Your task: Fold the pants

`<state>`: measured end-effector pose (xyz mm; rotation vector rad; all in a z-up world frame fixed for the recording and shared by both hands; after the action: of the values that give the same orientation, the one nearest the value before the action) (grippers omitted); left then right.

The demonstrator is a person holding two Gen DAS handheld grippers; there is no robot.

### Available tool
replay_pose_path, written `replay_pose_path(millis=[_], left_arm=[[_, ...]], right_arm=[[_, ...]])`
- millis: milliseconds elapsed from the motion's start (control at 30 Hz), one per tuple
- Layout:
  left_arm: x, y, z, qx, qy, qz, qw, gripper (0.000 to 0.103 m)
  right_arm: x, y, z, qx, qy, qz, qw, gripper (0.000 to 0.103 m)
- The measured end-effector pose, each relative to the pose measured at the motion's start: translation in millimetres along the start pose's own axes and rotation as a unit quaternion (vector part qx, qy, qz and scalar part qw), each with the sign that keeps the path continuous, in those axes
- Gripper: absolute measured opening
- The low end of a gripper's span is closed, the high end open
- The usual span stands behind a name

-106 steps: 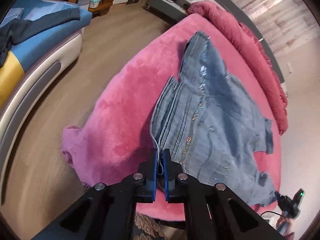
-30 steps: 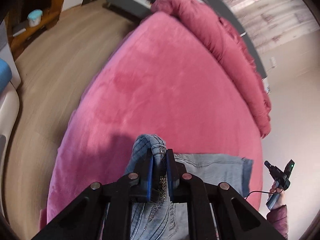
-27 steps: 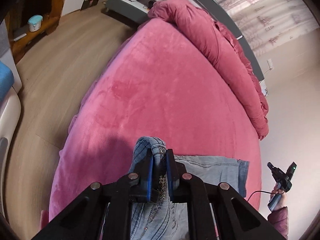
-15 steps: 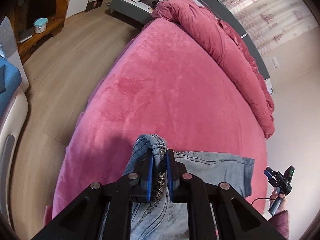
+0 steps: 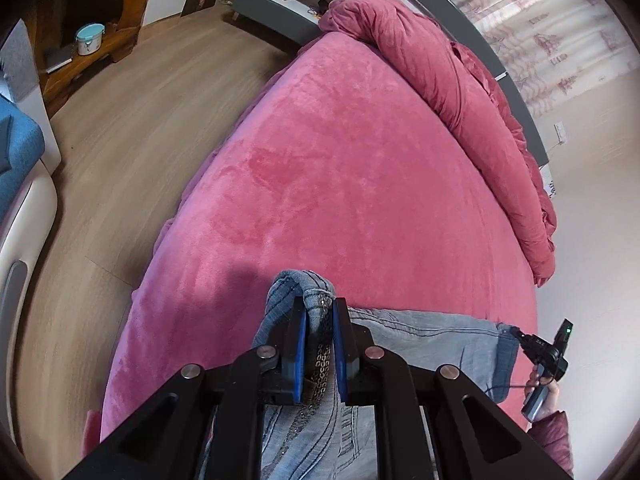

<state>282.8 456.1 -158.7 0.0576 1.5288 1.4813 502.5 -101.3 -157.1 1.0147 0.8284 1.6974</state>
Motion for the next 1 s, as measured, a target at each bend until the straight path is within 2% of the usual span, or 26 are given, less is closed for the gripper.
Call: replay_pose_path(millis=[167, 367, 433, 567, 700, 767, 800, 867, 900, 933, 1000], left_arm=[[-13, 21, -2, -0.011, -0.002, -0.022, 0.9997, 0.012], [-26, 69, -11, -0.035, -0.009, -0.059, 0.9976, 0.012], [-30, 87, -17, -0.044, -0.015, -0.074, 0.9962, 0.012], [-36, 124, -36, -0.060, -0.035, -0.099, 0.9927, 0.012], [-31, 160, -61, -0.078, -0.046, -0.120, 0.9887, 0.009], [-18, 183, -78, -0.095, -0.049, -0.131, 0.9856, 0.000], [-11, 194, -86, -0.103, -0.050, -0.137, 0.9839, 0.000], [5, 210, -101, -0.115, -0.037, -0.160, 0.9797, 0.000], [21, 212, -112, -0.109, -0.024, -0.164, 0.9802, 0.000], [30, 208, -120, -0.099, -0.021, -0.155, 0.9827, 0.000], [58, 192, -140, -0.076, -0.017, -0.111, 0.9908, 0.000]], right_arm=[[16, 76, 9, -0.064, 0.033, 0.017, 0.997, 0.004], [21, 178, -5, -0.134, 0.044, 0.038, 0.989, 0.004], [19, 215, -20, -0.157, 0.044, 0.042, 0.986, 0.004], [15, 261, -52, -0.181, 0.045, 0.050, 0.981, 0.004], [18, 295, -97, -0.200, 0.041, 0.063, 0.977, 0.004], [15, 313, -127, -0.211, 0.035, 0.074, 0.974, 0.004], [11, 322, -145, -0.212, 0.032, 0.082, 0.973, 0.004], [3, 327, -178, -0.203, 0.028, 0.081, 0.975, 0.004], [-1, 324, -202, -0.190, 0.018, 0.086, 0.978, 0.004], [-6, 320, -228, -0.175, 0.009, 0.089, 0.981, 0.004], [-15, 309, -272, -0.145, -0.004, 0.083, 0.986, 0.004]])
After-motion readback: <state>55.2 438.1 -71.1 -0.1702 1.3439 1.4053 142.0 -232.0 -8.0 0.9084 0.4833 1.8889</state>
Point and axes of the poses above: each gripper's, at about its wrist camera, not at the fingertips, and y roughly against the way its jaws point, x to its left, z to its top, the point moved 10 cm from there along -y, roughly the way its jaws point, and after that the axes turned 7 degrees about y, right-handed, at the moved point
